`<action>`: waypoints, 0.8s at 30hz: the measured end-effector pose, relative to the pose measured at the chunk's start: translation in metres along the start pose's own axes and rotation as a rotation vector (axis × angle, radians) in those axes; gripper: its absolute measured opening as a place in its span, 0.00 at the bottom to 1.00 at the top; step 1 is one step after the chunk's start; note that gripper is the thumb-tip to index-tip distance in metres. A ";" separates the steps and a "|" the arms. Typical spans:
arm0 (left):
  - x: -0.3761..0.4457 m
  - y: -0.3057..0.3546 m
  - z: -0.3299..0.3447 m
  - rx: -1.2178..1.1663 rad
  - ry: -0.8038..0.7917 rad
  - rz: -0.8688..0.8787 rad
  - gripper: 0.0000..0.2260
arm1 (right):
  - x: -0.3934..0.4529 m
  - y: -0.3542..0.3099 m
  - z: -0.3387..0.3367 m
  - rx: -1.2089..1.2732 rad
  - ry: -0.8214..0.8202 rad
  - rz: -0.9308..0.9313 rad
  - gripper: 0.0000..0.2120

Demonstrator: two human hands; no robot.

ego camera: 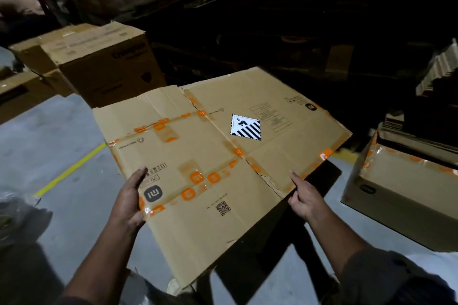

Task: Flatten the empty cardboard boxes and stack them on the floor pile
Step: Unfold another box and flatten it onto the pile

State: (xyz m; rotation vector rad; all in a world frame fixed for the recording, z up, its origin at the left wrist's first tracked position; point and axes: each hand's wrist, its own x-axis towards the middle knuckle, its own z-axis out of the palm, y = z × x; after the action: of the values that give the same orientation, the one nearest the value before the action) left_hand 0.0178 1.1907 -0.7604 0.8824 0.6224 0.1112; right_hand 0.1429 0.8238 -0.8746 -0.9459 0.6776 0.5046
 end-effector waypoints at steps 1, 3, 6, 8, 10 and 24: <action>0.001 0.004 -0.001 -0.013 0.005 0.011 0.18 | -0.005 -0.004 0.011 -0.003 -0.002 -0.051 0.35; 0.005 0.013 -0.005 -0.056 0.009 0.044 0.13 | -0.002 -0.008 0.030 0.031 -0.034 -0.109 0.31; 0.009 0.021 -0.007 -0.077 -0.016 0.050 0.13 | 0.002 -0.009 0.063 0.057 -0.023 -0.155 0.30; 0.013 0.023 -0.012 -0.048 0.019 0.030 0.13 | 0.011 -0.005 0.082 0.022 0.006 -0.165 0.28; 0.022 0.025 -0.024 -0.002 0.054 -0.022 0.12 | 0.023 0.000 0.095 -0.026 0.038 -0.155 0.23; 0.158 0.040 -0.107 -0.070 0.181 -0.045 0.19 | 0.154 0.003 0.236 -0.195 -0.058 -0.200 0.22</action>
State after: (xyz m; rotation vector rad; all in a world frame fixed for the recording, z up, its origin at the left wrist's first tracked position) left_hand 0.0945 1.3436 -0.8542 0.7950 0.8019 0.1725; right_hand 0.3179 1.0436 -0.8906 -1.1645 0.4813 0.4235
